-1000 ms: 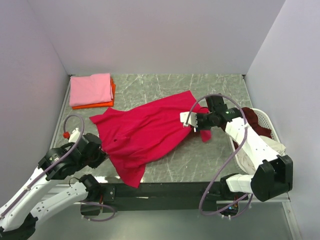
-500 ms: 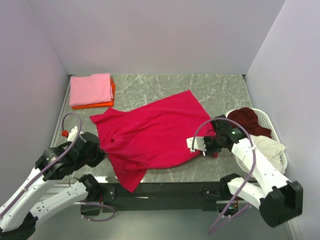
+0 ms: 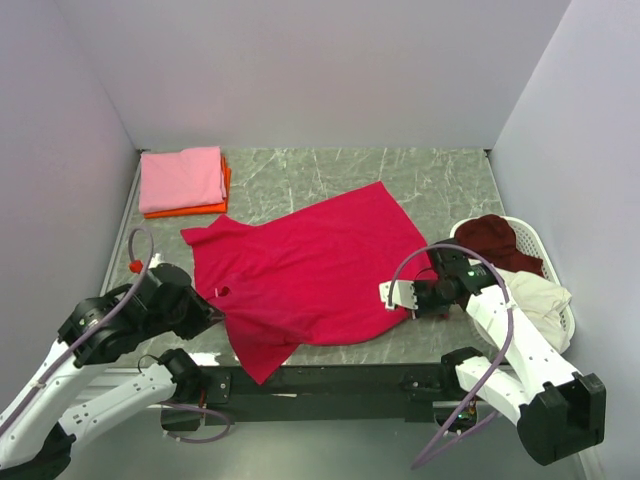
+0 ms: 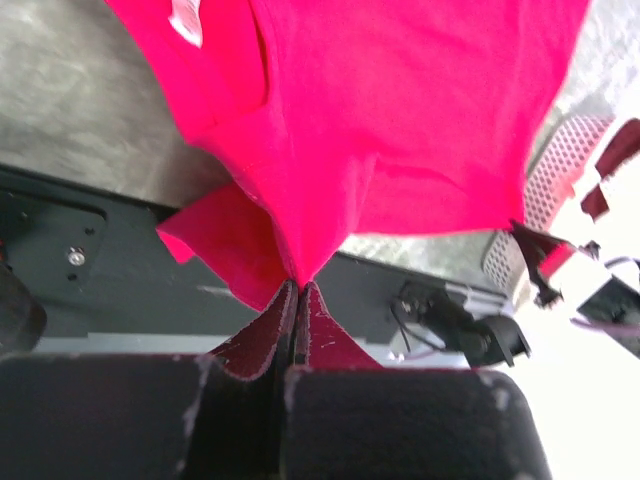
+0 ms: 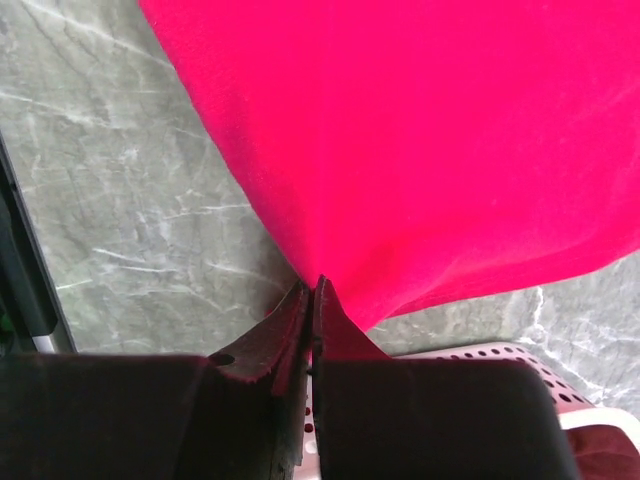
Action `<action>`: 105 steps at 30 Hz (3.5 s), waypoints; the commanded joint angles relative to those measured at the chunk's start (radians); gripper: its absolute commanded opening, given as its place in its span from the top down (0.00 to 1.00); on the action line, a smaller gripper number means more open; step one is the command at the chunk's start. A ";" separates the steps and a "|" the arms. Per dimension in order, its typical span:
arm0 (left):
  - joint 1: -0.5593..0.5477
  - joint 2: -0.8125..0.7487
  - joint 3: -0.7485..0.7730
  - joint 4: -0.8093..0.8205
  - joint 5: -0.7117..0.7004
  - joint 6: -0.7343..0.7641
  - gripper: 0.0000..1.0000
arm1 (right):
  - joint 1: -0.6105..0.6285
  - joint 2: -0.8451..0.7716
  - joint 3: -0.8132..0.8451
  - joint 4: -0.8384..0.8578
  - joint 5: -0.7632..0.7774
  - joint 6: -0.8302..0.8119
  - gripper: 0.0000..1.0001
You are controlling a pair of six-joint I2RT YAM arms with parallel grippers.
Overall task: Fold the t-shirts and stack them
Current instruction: Flatten the tshirt out
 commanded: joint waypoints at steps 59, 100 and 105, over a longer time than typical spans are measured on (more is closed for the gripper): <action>0.005 0.038 -0.120 0.072 -0.160 -0.091 1.00 | 1.186 0.927 0.528 0.649 -0.001 0.386 1.00; 0.003 0.010 -0.207 0.133 -0.082 -0.037 1.00 | 1.211 0.856 0.502 0.561 -0.040 0.321 0.52; 0.005 0.007 -0.211 0.139 -0.085 -0.028 1.00 | 1.185 0.919 0.540 0.540 -0.034 0.295 0.52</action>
